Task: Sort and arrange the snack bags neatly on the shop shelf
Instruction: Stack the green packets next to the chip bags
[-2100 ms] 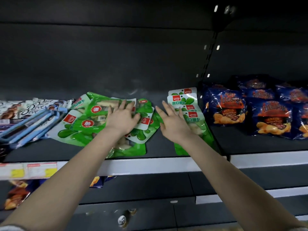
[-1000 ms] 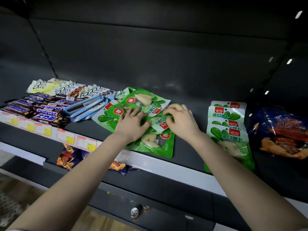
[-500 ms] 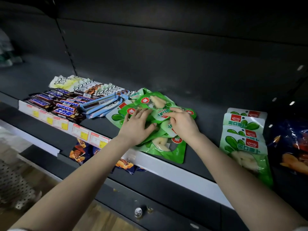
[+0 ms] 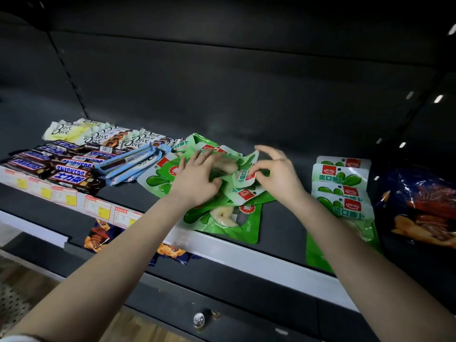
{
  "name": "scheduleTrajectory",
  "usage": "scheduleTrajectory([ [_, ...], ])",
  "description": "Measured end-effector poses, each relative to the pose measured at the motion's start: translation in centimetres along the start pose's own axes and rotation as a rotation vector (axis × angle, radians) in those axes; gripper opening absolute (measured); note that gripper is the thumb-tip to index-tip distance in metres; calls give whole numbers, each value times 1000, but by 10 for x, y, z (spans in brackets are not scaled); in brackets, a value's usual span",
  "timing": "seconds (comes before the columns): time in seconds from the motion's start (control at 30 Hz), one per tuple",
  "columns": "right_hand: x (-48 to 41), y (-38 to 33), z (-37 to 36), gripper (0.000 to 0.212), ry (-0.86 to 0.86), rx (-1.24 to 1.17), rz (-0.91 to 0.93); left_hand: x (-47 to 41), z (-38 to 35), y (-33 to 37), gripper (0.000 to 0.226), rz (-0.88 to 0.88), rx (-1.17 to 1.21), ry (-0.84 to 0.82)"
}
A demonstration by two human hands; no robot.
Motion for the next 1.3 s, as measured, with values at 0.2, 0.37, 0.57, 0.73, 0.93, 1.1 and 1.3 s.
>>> scheduleTrajectory([
  [0.2, 14, 17, 34, 40, 175, -174, -149, 1, -8, 30, 65, -164, -40, -115],
  [0.37, 28, 26, 46, 38, 193, -436, -274, 1, -4, 54, 66, -171, 157, -44],
  [0.57, 34, 25, 57, 40, 194, -807, -405, -10, -9, 72, 51, -126, 399, -208],
  [0.73, 45, 30, 66, 38, 254, -824, -416, -10, -19, 92, 25, -65, 916, -386],
  [0.93, 60, 45, 82, 26, 320, -766, -470, -20, -28, 92, 14, 129, 1132, -232],
  [1.1, 67, 28, 75, 65, 46, -28, -276, -29, -34, 91, 13, 210, 1175, -116],
  [1.3, 75, 3, 29, 87, -392, 463, 66, -33, -44, 104, 12, 217, 1208, -79],
])
Point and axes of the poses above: each hand's wrist, its own x-axis away from the middle knuckle, its own z-axis out of the back of the hand, y = z × x, the point moved 4 cm from there along -x, towards the middle knuckle, and after that the axes turned 12 degrees about z, right-handed, at the moved point
